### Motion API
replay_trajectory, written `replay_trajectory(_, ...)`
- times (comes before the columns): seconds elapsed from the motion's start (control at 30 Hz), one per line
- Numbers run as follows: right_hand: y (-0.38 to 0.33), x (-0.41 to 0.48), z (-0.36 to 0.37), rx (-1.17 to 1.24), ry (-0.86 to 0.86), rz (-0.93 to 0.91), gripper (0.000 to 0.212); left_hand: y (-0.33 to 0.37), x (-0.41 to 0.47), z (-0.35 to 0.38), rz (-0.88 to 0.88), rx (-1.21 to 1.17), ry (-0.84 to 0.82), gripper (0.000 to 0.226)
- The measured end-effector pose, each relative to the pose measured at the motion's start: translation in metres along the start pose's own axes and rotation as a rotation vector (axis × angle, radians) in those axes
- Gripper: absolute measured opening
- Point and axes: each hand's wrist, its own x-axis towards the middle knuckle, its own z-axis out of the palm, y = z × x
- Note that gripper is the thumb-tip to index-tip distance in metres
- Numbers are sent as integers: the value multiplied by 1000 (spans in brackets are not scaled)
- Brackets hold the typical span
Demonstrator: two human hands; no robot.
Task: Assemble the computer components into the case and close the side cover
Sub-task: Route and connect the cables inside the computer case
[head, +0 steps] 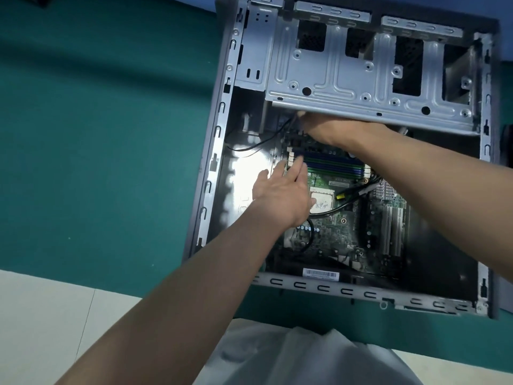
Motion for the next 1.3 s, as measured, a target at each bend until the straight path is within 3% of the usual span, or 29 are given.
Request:
replay_trajectory(0.27,6,9,9,-69,108,7,19,-3,1,2,12,-18,-31,69)
replay_trajectory(0.77,3,15,17,-84,21,0,26,-6,-1,0,44,6,-21,68)
replay_trajectory(0.9,9,14,17,-82,67,22,15,-6,-1,0,48,0,-18,68)
replay_trajectory(1.07,5,11,15,-105,4,6,33,-6,-1,0,46,-1,-7,68)
replay_trajectory(1.3,9,11,14,-98,38,35,27,-7,-1,1,48,-9,-9,68)
